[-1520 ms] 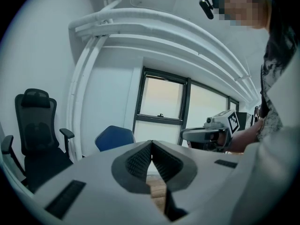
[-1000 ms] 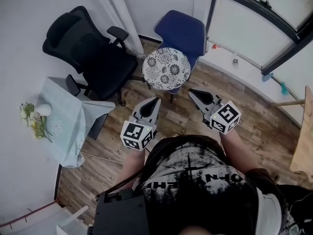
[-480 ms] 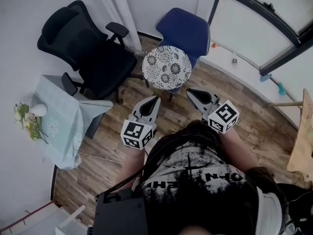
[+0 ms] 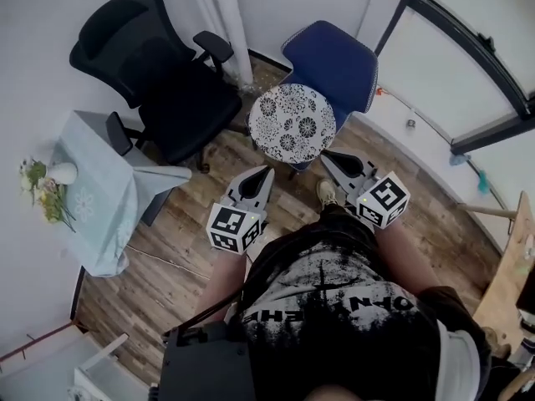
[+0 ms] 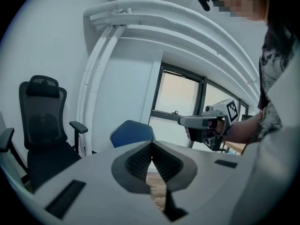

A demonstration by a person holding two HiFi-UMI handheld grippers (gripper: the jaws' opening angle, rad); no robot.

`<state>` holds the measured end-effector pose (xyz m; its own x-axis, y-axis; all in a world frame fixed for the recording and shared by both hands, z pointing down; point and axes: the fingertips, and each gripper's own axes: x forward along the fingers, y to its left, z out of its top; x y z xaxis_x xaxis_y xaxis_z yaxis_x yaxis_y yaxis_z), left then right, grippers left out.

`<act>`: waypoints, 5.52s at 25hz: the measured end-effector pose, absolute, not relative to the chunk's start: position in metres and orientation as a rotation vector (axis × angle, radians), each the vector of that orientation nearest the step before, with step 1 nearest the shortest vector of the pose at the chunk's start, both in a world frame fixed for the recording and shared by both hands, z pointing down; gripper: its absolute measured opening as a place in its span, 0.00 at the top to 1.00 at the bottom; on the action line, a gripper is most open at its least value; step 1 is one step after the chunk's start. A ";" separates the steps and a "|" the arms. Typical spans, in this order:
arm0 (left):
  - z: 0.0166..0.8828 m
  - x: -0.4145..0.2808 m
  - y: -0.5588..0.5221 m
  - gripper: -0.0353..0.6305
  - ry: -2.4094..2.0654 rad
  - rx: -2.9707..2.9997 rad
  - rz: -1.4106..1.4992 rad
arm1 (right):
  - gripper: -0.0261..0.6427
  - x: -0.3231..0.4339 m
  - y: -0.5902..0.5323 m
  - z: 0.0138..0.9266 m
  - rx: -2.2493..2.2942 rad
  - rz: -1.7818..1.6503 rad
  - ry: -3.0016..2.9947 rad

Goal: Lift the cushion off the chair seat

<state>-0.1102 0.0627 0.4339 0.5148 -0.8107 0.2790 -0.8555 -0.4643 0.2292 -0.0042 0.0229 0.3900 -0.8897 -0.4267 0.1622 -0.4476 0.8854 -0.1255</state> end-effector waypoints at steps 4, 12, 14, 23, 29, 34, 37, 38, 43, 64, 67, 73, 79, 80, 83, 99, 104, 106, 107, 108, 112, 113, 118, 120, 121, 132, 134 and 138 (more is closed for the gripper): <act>0.433 -0.104 0.031 0.93 -1.439 2.385 0.184 | 0.94 -0.001 -0.012 0.389 0.611 0.242 -2.930; 0.424 -0.085 -0.022 0.93 -1.576 2.309 0.192 | 0.94 0.008 -0.068 0.391 0.419 0.258 -2.954; 0.423 -0.079 -0.035 0.92 -1.599 2.289 0.188 | 0.94 0.012 -0.081 0.389 0.372 0.254 -2.960; 0.416 -0.063 -0.081 0.92 -1.743 2.210 0.193 | 0.94 0.020 -0.133 0.387 0.188 0.264 -2.979; 0.420 -0.065 -0.094 0.93 -1.835 2.125 0.198 | 0.94 0.014 -0.151 0.390 0.051 0.269 -2.978; 0.422 -0.065 -0.102 0.92 -1.887 2.069 0.204 | 0.94 0.009 -0.162 0.393 -0.042 0.242 -2.972; 0.427 -0.069 -0.107 0.92 -1.894 2.050 0.211 | 0.94 0.002 -0.166 0.396 -0.081 0.202 -2.966; 0.429 -0.070 -0.108 0.93 -1.893 2.047 0.213 | 0.94 0.000 -0.167 0.396 -0.086 0.209 -2.966; 0.429 -0.085 -0.116 0.93 -1.882 2.054 0.213 | 0.94 -0.015 -0.178 0.399 -0.066 0.225 -2.966; 0.439 -0.180 -0.167 0.92 -1.545 2.320 0.283 | 0.94 -0.100 -0.206 0.406 0.371 0.213 -2.939; 0.446 -0.191 -0.166 0.92 -1.490 2.341 0.284 | 0.94 -0.109 -0.204 0.414 0.419 0.254 -2.927; 0.468 -0.208 -0.173 0.92 -1.387 2.307 0.265 | 0.94 -0.120 -0.205 0.427 0.481 0.300 -2.891; 0.505 -0.216 -0.172 0.92 -1.324 2.255 0.330 | 0.94 -0.134 -0.202 0.448 0.475 0.331 -2.860; 0.515 -0.215 -0.171 0.92 -1.307 2.238 0.339 | 0.94 -0.135 -0.201 0.452 0.472 0.338 -2.849; 0.555 -0.219 -0.166 0.92 -1.266 2.161 0.383 | 0.94 -0.144 -0.200 0.472 0.463 0.374 -2.823; 0.740 -0.241 -0.159 0.76 -1.273 1.731 0.404 | 0.94 -0.167 -0.207 0.578 0.373 0.529 -2.748; 0.806 -0.253 -0.158 0.70 -1.297 1.620 0.463 | 0.94 -0.188 -0.207 0.602 0.316 0.530 -2.754; 0.835 -0.257 -0.153 0.70 -1.285 1.575 0.474 | 0.94 -0.197 -0.205 0.610 0.295 0.528 -2.756; 0.848 -0.259 -0.149 0.69 -1.274 1.550 0.467 | 0.94 -0.200 -0.203 0.613 0.287 0.527 -2.758; 0.859 -0.260 -0.147 0.69 -1.265 1.529 0.457 | 0.94 -0.203 -0.202 0.617 0.281 0.523 -2.760; 0.891 -0.262 -0.150 0.66 -1.250 1.489 0.422 | 0.94 -0.204 -0.200 0.641 0.279 0.527 -2.734; 0.898 -0.262 -0.150 0.65 -1.246 1.482 0.417 | 0.94 -0.203 -0.199 0.648 0.282 0.534 -2.724; 0.934 -0.257 -0.159 0.63 -1.219 1.450 0.360 | 0.94 -0.194 -0.198 0.678 0.305 0.569 -2.691; 0.946 -0.254 -0.163 0.63 -1.203 1.455 0.352 | 0.94 -0.192 -0.197 0.688 0.309 0.584 -2.681; 0.951 -0.253 -0.166 0.63 -1.197 1.460 0.346 | 0.94 -0.191 -0.197 0.692 0.310 0.586 -2.680; 0.953 -0.237 -0.178 0.89 -1.169 1.552 0.392 | 0.94 -0.171 -0.193 0.703 0.314 0.621 -2.656; 0.952 -0.234 -0.180 0.91 -1.171 1.573 0.404 | 0.94 -0.168 -0.195 0.704 0.320 0.613 -2.660; 0.940 -0.233 -0.180 0.91 -1.160 1.598 0.373 | 0.94 -0.169 -0.196 0.705 0.323 0.616 -2.657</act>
<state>-0.2329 -0.1795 0.9403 0.4764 -0.4857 0.7329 -0.8221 0.0497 0.5672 -0.1686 -0.1960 0.7051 -0.8963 -0.1323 0.4232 -0.3050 0.8767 -0.3720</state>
